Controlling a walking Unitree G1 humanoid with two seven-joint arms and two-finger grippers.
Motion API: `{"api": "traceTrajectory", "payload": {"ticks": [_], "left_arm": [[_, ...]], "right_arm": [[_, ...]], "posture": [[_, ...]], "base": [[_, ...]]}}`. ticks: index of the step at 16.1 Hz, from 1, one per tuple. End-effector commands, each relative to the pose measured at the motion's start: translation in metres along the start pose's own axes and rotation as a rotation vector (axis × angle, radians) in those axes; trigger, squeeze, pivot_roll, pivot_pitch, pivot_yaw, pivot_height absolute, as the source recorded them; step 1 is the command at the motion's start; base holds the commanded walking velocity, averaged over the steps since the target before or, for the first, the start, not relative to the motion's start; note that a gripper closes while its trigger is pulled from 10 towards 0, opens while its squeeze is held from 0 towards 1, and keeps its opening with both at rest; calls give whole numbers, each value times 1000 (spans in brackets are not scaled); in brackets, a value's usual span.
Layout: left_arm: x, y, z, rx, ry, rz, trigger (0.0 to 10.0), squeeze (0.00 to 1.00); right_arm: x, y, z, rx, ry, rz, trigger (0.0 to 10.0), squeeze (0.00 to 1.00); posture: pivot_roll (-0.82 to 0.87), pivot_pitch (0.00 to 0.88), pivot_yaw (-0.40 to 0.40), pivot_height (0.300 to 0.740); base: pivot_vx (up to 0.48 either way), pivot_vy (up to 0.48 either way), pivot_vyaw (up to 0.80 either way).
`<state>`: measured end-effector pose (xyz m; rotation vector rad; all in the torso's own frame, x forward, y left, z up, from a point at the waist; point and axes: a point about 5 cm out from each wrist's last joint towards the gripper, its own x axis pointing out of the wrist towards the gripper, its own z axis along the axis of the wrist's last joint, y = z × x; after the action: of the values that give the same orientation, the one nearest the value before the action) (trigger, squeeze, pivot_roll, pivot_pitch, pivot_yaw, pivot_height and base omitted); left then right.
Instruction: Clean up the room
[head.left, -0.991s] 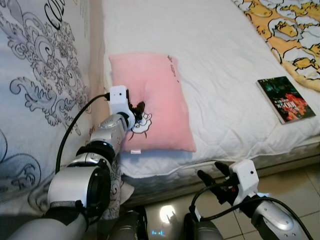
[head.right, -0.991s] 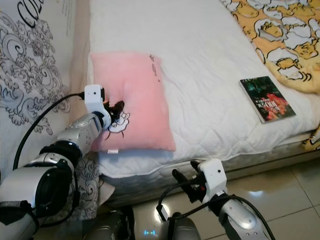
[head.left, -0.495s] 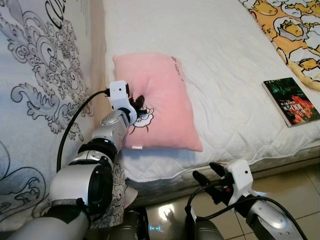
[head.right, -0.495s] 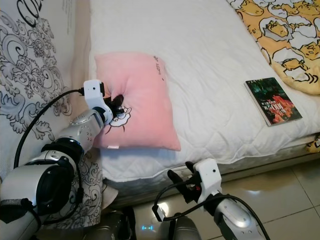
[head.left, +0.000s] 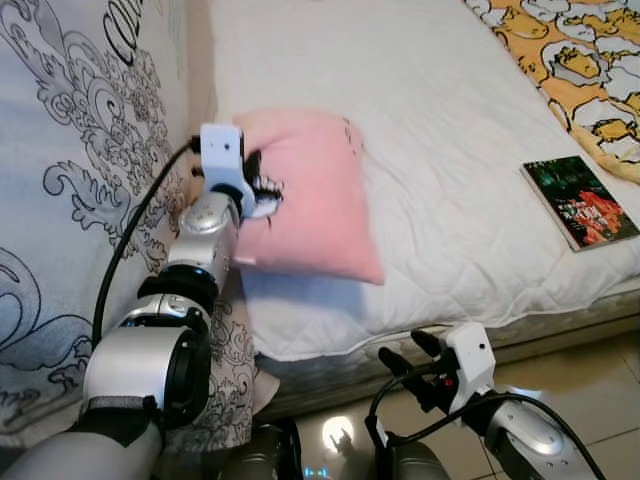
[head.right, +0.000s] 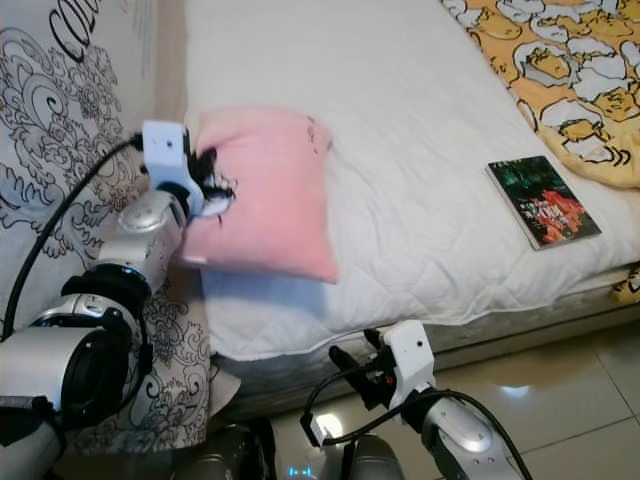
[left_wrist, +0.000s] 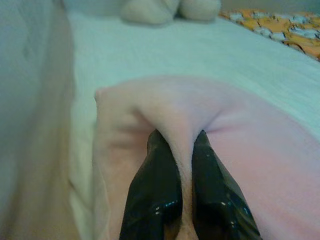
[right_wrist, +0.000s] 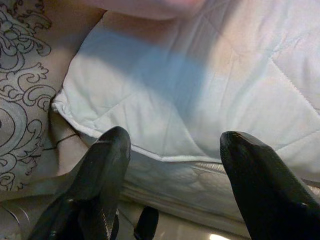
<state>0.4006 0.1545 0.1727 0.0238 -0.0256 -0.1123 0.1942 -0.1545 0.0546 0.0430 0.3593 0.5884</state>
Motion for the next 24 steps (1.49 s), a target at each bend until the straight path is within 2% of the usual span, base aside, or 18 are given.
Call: {"api": "traceTrajectory", "payload": {"ticks": [1,2,5,6,7,10,11,12,13,14,15,16,17,18,19,20,21,24], "left_arm": [[-4,13,10,88,-83,70,0,0],[-7,15,10,113,-99,93,0,0],[-24,26,-3,147,-110,251,0,0],[-32,31,-4,194,-123,321,0,0],[-40,31,-5,292,-136,351,0,0],[-47,26,-21,454,-101,314,0,0],[-45,28,-20,503,-98,297,0,0],[-41,30,-9,564,-116,297,0,0],[-40,23,-8,565,-111,277,0,0],[-40,10,-18,500,-67,246,0,0],[-42,-10,-32,384,-3,211,0,0],[-42,-36,-41,290,29,165,510,0],[-41,-47,-42,268,29,138,8353,0],[-38,-58,-45,256,50,119,10000,0],[-35,-68,-46,252,74,92,10000,0],[-34,-73,-42,206,72,92,10000,957],[-32,-75,-37,173,71,97,10000,1000],[-24,-79,-19,202,10,78,10000,1000]], "right_arm": [[0,0,-5,1,14,2,10000,0],[0,-1,-6,0,14,2,10000,0],[2,-4,-8,-18,26,11,10000,0],[2,-5,-8,-21,26,10,10000,0],[3,-6,-8,-26,27,11,10000,0],[4,-6,-12,-33,38,14,10000,0],[4,-5,-14,-33,42,17,10000,0],[5,-4,-16,-36,48,23,10000,0],[4,-4,-18,-41,55,28,10000,0],[4,-5,-20,-44,60,28,10000,0],[4,-6,-21,-46,64,26,10000,0],[5,-7,-22,-51,70,28,10000,0],[6,-7,-22,-54,72,30,10000,0],[7,-6,-22,-58,72,33,10000,0],[8,-5,-22,-60,71,38,10000,0],[8,-5,-23,-61,73,40,10000,0],[8,-5,-23,-62,74,42,10000,0],[8,-5,-23,-60,74,40,10000,0]], "posture": [[-233,70,64,740],[-231,68,63,740],[-224,55,61,740],[-224,55,61,740],[-222,47,61,740],[-218,41,57,740],[-220,38,56,740],[-218,32,57,740],[-217,28,59,740],[-213,22,59,740],[-212,20,58,740],[-213,22,57,740],[-213,22,57,740],[-215,28,56,740],[-214,38,56,740],[-215,40,56,740],[-219,42,58,740],[-222,52,56,740]], "base": [[0,0,0],[0,0,0],[0,0,0],[0,0,0],[0,0,0],[0,0,0],[0,0,0],[0,0,0],[0,0,0],[0,0,0],[0,0,0],[0,0,0],[0,0,0],[0,0,0],[0,0,0],[0,0,0],[0,0,0],[0,0,0]]}}
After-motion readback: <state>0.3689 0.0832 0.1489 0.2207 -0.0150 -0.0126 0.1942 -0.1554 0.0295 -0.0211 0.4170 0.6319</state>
